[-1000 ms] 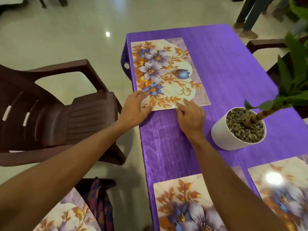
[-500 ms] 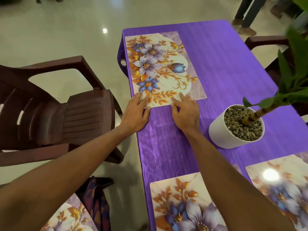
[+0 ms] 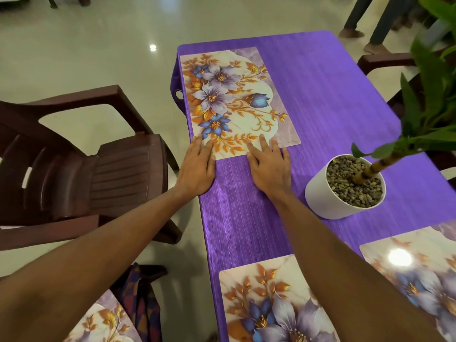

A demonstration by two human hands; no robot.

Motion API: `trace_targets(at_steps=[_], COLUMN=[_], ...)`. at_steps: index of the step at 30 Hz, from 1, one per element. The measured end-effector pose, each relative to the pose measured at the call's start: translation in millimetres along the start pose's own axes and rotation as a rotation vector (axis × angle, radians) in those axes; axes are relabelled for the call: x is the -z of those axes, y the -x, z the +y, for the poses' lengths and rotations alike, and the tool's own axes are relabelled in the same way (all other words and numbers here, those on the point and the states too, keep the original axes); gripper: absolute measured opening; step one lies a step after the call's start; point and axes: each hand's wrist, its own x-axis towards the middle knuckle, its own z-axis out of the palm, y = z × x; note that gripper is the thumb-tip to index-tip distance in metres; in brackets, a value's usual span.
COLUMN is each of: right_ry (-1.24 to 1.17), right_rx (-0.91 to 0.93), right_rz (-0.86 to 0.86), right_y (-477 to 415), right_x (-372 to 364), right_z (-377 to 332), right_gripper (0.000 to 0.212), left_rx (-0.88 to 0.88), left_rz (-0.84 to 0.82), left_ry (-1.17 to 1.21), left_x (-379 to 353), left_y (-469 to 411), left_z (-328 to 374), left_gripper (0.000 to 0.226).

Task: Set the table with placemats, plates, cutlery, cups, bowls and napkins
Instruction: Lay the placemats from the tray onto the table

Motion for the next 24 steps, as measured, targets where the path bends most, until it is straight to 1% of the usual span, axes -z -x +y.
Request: trace_targets(at_steps=[4, 9, 15, 24], right_ry=[0.028, 0.048, 0.076, 0.104], right_rx=[-0.002, 0.001, 0.013, 0.030], right_rz=[-0.036, -0.040, -0.048, -0.082], right_y=[-1, -1, 0, -1], right_x=[0, 0, -1, 1], right_z=[-1, -1, -1, -2], right_gripper=[0.050, 0.052, 0.054, 0.060], left_rx=[0.007, 0.013, 0.023, 0.034], left_rz=[-0.025, -0.041, -0.027, -0.021], left_ry=[-0.008, -0.013, 0.011, 0.020], left_x=[-2, -1, -2, -1], left_y=[-2, -6, -8, -13], left_z=[-3, -1, 0, 3], left_gripper=[0.067, 0.069, 0.061, 0.061])
